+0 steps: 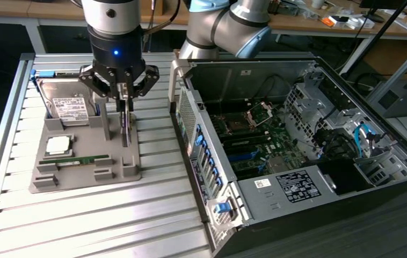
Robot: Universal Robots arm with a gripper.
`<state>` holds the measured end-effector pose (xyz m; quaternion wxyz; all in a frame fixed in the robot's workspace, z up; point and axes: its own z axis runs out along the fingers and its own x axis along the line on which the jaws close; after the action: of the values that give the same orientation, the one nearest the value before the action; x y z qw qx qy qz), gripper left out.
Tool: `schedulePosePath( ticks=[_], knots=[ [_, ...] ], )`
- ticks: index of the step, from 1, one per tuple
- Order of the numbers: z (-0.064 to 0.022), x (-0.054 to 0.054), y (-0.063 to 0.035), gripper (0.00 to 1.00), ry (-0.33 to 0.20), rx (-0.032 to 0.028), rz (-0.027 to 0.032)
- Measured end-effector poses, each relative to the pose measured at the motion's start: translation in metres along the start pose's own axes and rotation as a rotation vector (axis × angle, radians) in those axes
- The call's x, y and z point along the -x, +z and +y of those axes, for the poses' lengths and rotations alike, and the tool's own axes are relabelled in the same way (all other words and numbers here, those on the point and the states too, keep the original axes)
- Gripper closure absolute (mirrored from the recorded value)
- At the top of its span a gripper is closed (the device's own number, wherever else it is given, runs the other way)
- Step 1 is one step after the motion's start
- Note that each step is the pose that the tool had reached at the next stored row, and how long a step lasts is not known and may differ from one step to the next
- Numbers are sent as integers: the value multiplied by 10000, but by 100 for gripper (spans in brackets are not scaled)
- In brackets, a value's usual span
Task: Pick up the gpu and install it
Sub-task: 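Pick up the gpu and move the gpu toward the slot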
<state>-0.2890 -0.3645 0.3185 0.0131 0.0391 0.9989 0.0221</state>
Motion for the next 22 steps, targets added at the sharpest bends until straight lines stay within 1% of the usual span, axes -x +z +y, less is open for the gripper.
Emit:
schedulePosePath(
  ticks=[22],
  knots=[
    [5,3,-118,73,1,30,2]
  ],
)
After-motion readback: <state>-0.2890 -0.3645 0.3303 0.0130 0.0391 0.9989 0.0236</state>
